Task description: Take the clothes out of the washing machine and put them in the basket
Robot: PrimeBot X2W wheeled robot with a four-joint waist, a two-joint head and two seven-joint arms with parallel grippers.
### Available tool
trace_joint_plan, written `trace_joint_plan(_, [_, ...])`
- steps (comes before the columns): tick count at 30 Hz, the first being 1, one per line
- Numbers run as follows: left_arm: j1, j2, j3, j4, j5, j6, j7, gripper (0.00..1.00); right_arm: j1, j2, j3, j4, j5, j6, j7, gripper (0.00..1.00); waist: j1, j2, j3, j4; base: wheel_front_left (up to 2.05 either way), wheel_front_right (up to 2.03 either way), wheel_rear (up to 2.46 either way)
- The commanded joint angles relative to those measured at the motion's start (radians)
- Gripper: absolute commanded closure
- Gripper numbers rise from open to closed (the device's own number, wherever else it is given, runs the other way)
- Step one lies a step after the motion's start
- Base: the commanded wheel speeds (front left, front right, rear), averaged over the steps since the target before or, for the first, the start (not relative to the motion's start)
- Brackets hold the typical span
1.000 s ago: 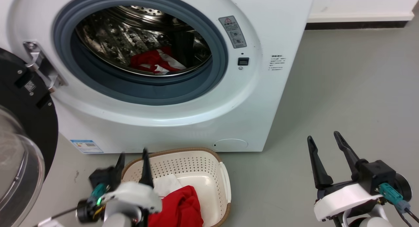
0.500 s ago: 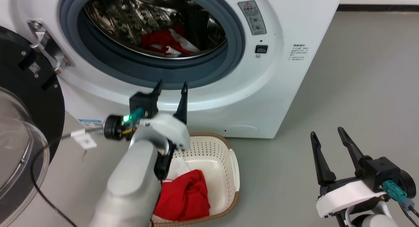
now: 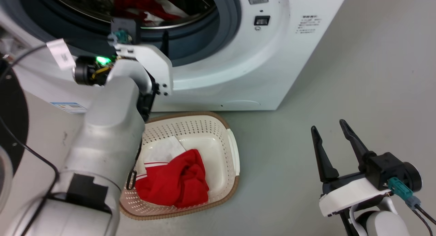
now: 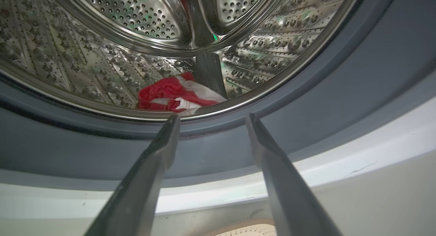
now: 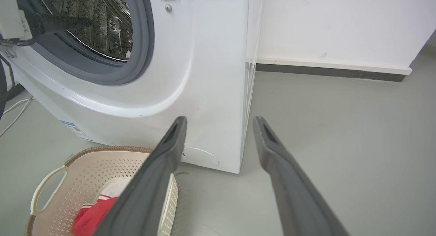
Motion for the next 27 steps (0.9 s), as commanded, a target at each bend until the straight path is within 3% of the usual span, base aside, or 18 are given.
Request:
trace_joint_plan(1, [-0.023,0.011,-0.002,0.019,0.005,-0.005,0.009,0.00,-0.020,0.000,0.006,0.003,0.004,-0.001,-0.005,0.00,-0.0001,0.0000,0.037,-0.028,0.00,0.00,0.00])
trace_joint_plan(5, [-0.101,0.033,-0.010,0.086,0.009,-0.015,0.047,0.00,-0.031,-0.001,0.022,0.015,0.005,-0.001,-0.012,0.00,-0.0001,0.0000,0.081,-0.055,0.00,0.00,0.00])
trace_joint_plan(14, [-0.251,0.112,-0.016,0.140,0.013,0.008,0.121,0.00,-0.070,0.000,0.053,0.028,0.033,-0.001,-0.040,0.00,-0.0001,0.0000,0.205,-0.135,0.00,0.00,0.00])
trace_joint_plan(27, [-0.456,0.244,-0.053,0.163,0.046,0.035,0.332,0.00,-0.091,0.000,0.094,0.048,0.072,-0.001,-0.083,0.00,-0.0001,0.0000,0.361,-0.233,0.00,0.00,0.00])
